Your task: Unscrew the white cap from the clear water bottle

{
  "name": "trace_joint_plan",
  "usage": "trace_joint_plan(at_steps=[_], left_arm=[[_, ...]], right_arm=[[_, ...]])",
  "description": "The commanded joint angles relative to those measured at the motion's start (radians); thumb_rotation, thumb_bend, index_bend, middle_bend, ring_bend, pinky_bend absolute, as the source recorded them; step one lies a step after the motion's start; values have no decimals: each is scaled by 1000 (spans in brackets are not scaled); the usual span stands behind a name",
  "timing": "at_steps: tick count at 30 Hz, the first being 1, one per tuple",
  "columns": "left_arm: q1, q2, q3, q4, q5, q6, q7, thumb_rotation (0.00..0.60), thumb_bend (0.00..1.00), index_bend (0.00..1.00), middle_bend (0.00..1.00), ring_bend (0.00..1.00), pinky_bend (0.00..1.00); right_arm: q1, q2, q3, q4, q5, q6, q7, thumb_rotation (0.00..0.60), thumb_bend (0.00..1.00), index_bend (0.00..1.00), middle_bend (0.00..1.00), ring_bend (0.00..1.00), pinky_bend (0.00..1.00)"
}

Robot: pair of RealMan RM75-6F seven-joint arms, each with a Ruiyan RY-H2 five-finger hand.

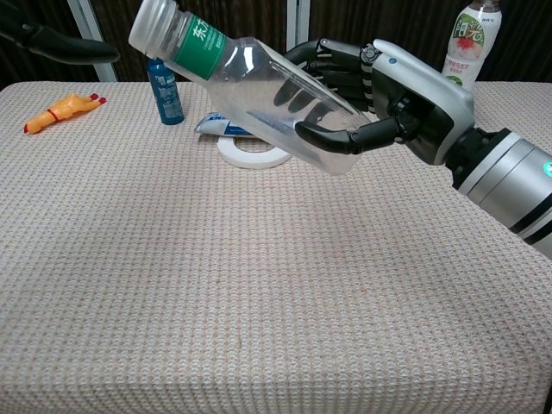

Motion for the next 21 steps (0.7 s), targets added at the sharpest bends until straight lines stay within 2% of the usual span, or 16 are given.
trace_joint_plan(at_steps=[1,21], left_arm=[[-5,-4,-1,-1,-4,0,1,600,37,202,80,3,19],[-34,-26,-3,-19,-21,13,-4,600,37,202,80,3,20]], right_arm=[[1,0,-3,-2,1,2,0,600,586,531,471,313,360],[13,-1,-5,-9,14,2,-10,600,586,531,472,313,360]])
